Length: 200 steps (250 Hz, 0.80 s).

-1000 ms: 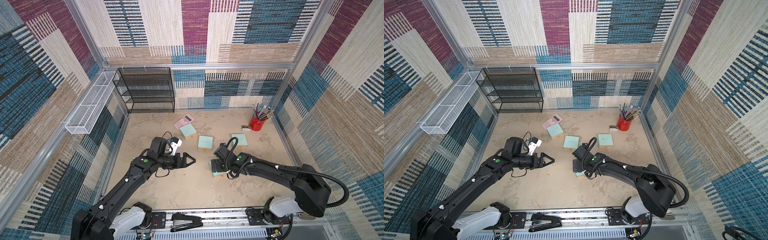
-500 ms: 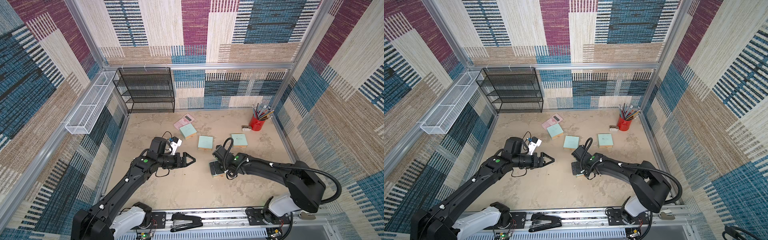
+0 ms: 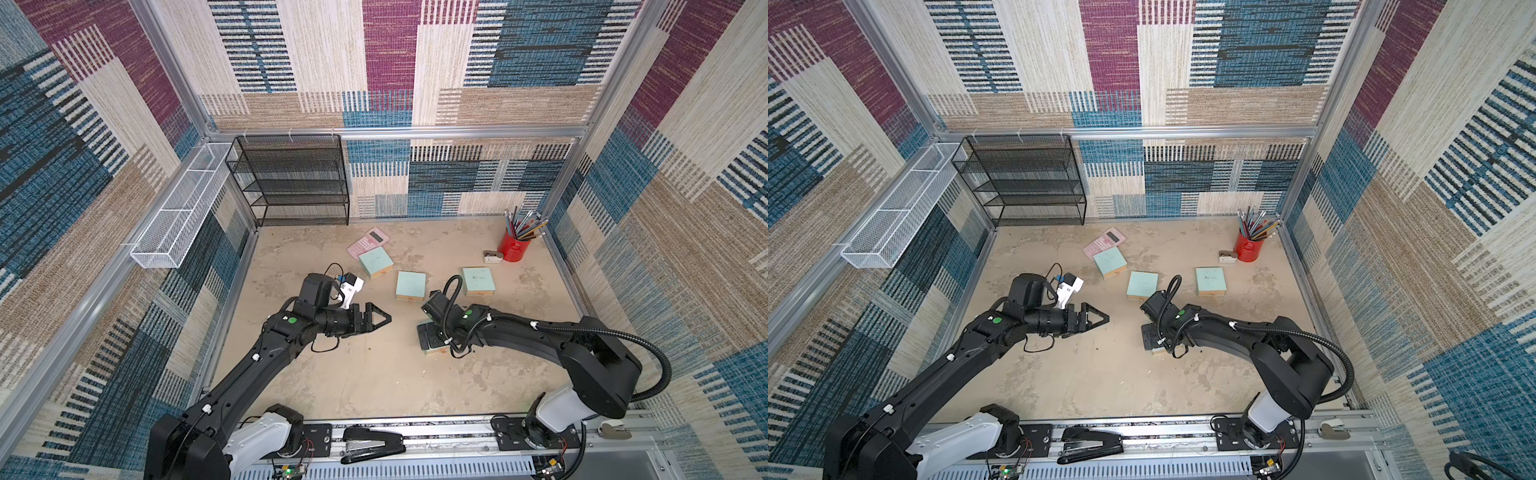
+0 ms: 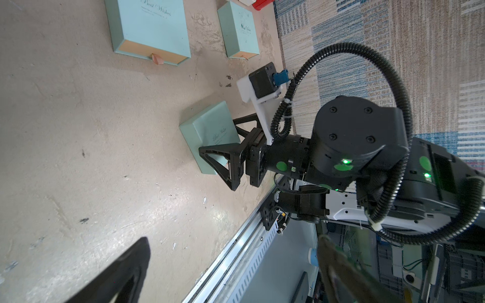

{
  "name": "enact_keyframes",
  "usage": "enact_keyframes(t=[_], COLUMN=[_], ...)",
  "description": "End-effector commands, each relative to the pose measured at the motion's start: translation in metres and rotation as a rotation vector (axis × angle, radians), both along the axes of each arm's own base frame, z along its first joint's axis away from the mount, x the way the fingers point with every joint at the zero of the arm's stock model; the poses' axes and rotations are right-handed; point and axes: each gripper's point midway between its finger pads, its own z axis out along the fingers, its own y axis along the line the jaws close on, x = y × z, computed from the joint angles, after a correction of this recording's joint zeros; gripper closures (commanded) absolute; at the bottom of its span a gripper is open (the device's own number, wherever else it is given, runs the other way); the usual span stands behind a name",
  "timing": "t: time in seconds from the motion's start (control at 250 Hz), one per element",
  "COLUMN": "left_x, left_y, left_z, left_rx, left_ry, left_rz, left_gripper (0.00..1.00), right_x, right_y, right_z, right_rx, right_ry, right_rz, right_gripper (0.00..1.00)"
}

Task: Take out the earrings from the drawer-style jewelry box
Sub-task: Pick up the jewelry box from the center of the board.

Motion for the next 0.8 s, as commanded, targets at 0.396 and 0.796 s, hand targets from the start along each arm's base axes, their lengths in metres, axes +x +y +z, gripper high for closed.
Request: enact_keyframes(t=[0.396,0.796], left_x=[0.003,0.004], left_y=[-0.002,-0.006], left_z=[0.006,0.003], left_rx=[-0.041,-0.069], left_ry=[-0.012,0.016], left_rz=[-0.014,-0.022], left_gripper=[0.00,0.00], right_x=[0.008,0.045], right_y=[-0.006,-0.086], right_z=[0.015,0.058], right_rx=[-0.001,0.066], right_ry=[-0.062,-0.178], right_rz=[0.042,-0.193], right_gripper=[0.07,0.11])
